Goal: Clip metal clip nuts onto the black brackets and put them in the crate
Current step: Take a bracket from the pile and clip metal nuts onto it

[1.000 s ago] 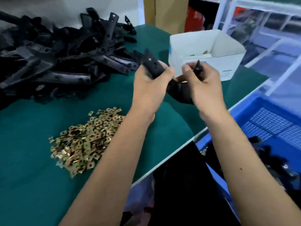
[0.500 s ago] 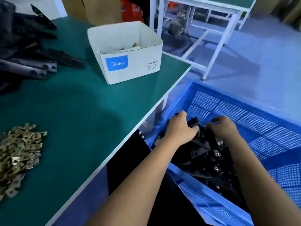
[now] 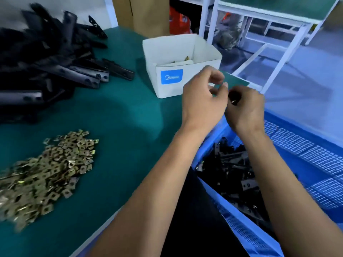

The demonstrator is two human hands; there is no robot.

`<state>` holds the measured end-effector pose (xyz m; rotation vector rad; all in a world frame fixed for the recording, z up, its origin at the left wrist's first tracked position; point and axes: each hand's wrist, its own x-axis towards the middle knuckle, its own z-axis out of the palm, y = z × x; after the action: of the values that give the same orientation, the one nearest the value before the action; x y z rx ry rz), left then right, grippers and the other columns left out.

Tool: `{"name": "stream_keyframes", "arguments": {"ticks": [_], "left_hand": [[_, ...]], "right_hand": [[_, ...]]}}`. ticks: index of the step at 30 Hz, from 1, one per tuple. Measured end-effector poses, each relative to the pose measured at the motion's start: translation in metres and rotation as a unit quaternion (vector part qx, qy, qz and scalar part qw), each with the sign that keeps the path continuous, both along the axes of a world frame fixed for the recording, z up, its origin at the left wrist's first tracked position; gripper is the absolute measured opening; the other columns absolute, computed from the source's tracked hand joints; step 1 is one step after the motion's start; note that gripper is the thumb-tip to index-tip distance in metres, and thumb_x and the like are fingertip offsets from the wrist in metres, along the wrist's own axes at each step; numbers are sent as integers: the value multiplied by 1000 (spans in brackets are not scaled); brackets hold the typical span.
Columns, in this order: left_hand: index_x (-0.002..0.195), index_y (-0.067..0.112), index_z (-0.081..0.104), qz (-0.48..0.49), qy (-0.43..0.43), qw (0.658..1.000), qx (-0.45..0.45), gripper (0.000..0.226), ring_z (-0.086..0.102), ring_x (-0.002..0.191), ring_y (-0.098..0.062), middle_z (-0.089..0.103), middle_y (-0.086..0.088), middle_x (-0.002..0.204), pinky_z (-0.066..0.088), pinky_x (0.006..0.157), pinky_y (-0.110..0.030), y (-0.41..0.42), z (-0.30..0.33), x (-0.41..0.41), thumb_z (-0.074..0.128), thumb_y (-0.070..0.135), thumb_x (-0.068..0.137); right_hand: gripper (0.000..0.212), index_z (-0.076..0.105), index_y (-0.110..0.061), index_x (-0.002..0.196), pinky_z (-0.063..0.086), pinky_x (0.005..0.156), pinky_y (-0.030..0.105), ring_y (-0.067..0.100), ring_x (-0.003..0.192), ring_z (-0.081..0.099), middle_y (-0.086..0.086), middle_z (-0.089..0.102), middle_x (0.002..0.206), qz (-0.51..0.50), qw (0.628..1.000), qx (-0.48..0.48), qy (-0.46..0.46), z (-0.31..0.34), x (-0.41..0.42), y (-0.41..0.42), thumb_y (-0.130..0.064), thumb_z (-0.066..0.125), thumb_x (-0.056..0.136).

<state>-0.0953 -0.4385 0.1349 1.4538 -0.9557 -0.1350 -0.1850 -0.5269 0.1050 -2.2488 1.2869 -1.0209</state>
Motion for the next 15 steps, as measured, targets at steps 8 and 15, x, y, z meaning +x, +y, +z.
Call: {"name": "stream_keyframes", "arguments": {"ticks": [8,15], "left_hand": [[90,6,68,216,2,976,-17,1,67,77,-11,70,3,85,56,76,-29,136,8,122,68,5,90],[90,12,67,433,-67,898,47,5,60,76,-2,65,11,80,47,76,-18,297,-18,205,63,15,91]], "right_hand": [[10,60,-23,78,30,60,30,22,63,49,-8,50,61,316,946,-29,61,28,150,127,-18,59,86],[6,68,-19,90,54,73,43,36,88,66,7,72,91,498,856,-55,126,31,235,258,-22,67,85]]}}
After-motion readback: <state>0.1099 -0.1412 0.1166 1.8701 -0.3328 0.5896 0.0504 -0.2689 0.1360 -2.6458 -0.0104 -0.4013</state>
